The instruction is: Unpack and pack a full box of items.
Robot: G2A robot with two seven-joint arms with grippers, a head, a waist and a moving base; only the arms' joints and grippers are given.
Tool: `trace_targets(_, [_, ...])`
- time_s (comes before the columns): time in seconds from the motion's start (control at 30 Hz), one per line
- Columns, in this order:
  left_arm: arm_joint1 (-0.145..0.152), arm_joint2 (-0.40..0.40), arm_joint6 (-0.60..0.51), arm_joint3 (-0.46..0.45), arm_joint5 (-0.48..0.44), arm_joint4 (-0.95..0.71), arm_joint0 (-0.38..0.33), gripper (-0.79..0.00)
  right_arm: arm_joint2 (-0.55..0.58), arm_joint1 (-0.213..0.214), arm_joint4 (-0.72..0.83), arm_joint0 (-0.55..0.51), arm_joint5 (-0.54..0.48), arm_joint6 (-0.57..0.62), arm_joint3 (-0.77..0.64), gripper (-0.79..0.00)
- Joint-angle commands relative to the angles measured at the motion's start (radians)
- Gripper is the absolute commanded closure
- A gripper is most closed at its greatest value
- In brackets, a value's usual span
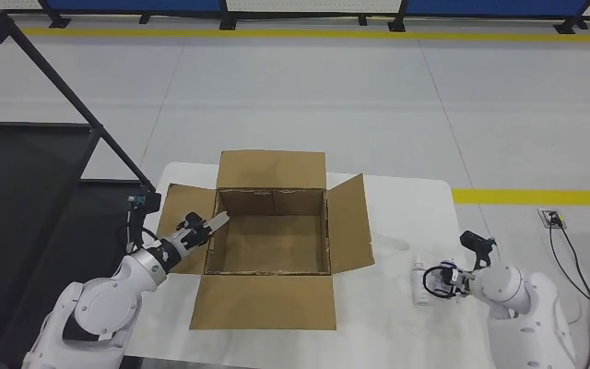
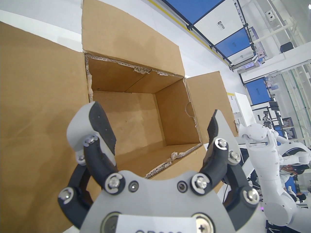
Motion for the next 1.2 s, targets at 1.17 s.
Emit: trace_targets(1.17, [0.002,-0.472,-0.002,-0.068,-0.089,-0.391,0.425,-0.785,-0.104,0.033,0.706,-0.012,-0.376,-0.073,-0.342,-0.785])
